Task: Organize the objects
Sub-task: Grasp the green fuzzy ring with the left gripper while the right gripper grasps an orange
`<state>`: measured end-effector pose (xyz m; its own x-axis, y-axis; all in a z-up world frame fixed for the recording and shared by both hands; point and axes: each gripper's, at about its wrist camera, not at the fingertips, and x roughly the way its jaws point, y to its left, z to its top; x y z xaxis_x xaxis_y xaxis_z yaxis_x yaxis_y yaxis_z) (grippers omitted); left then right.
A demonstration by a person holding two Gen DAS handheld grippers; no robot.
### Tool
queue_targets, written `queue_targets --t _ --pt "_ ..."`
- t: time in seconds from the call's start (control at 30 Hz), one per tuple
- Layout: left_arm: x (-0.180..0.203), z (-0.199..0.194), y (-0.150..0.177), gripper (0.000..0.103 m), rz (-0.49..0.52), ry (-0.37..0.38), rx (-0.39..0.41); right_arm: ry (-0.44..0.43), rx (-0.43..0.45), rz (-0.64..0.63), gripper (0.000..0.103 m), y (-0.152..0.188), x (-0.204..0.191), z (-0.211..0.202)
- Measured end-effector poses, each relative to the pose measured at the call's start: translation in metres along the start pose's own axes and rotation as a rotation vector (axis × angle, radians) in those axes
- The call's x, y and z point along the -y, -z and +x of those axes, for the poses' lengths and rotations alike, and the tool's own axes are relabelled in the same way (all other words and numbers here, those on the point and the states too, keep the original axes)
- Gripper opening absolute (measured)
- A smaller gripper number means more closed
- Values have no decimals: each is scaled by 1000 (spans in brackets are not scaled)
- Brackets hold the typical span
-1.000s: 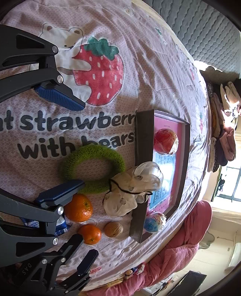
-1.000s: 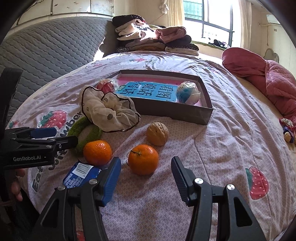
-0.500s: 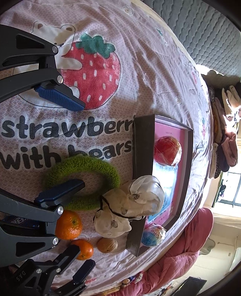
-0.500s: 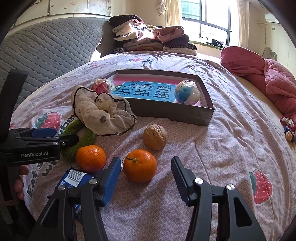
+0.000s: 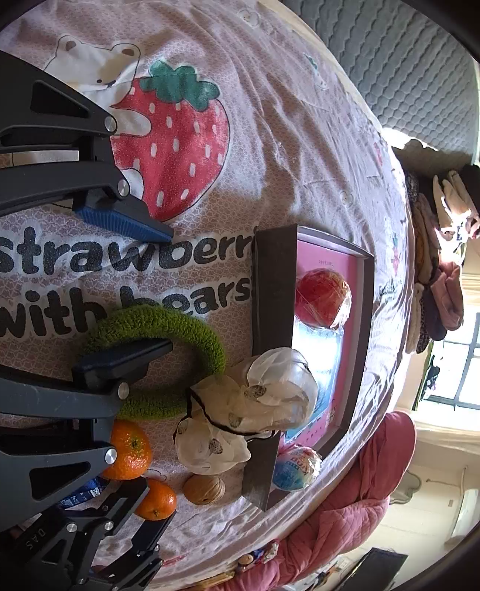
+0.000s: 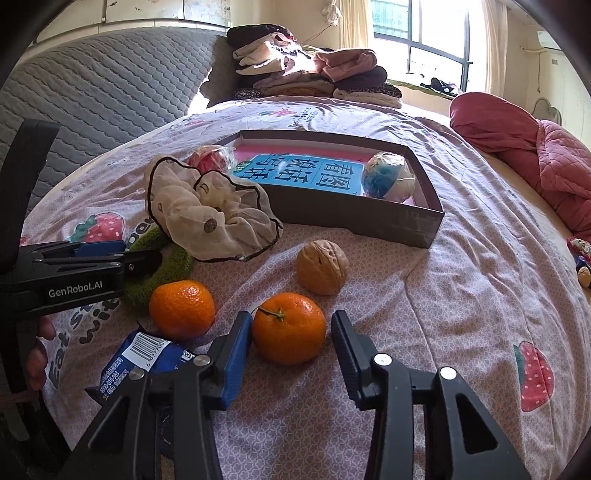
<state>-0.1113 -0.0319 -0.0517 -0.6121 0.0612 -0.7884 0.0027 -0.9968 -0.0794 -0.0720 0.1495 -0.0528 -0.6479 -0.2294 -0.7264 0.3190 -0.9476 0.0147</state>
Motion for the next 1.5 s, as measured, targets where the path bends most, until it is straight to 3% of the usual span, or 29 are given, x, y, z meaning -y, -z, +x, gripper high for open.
queue_targets --t 0.17,0.4,1.07,1.5 --pt "7 0 2 41 40 1 8 -2 -1 -16 40 2 -2 2" --pt "12 -2 5 17 54 55 13 -16 3 -12 39 2 0 2" --pt "9 -16 11 14 33 115 30 -49 45 14 39 5 8 -7" --pt "8 -36 12 14 46 111 77 -66 75 21 39 4 10 -14"
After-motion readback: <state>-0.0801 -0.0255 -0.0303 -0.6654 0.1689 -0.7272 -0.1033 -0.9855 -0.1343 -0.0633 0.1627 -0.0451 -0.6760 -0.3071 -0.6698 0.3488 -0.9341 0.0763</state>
